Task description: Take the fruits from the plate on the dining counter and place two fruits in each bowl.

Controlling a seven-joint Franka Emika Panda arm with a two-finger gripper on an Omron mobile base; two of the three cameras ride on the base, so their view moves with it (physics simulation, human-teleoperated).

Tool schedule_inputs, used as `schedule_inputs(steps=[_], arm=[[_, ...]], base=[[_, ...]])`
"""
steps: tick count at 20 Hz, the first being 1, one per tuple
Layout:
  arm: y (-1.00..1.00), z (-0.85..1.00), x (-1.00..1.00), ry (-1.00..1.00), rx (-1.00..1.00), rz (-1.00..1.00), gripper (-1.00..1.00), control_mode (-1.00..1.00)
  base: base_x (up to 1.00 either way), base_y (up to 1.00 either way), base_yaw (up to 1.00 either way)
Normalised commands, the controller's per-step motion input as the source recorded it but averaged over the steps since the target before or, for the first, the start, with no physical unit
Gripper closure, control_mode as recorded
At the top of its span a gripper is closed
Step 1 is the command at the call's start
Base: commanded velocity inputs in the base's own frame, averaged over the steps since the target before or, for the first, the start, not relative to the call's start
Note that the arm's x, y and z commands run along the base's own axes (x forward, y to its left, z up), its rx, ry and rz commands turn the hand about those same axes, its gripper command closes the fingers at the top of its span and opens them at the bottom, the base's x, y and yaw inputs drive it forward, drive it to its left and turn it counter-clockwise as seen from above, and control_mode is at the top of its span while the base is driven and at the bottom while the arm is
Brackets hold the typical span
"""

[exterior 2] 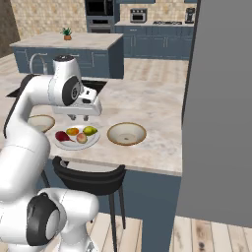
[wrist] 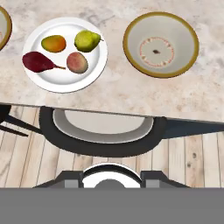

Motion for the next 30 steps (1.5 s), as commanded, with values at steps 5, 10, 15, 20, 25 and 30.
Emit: schedule_inputs(steps=[5,10,15,20,25,30], arm=[[0.56,-0.20,0.23,0.00,0.00,-0.01,-1.00,-1.00],[0.72,-0.48,0.53,0.07,0.00,0.02,-1.00,-1.00],[0.19,-0.38,0.32,0.05,0.03,0.07,-1.00,-1.00],[0.05,-0.36,0.24,0.01,0.00,0.06,-1.00,-1.00],[0.04,-0.31,0.38,0.00,0.00,0.04,-1.00,-1.00],[0.02,-0.35,0.27,0.00,0.00,0.05,-1.00,-1.00]], base=[[0.00,0.00,0.00],[0.00,0.00,0.00],[0.00,0.00,0.00],[0.00,0.00,0.00],[0.00,0.00,0.00],[0.00,0.00,0.00]])
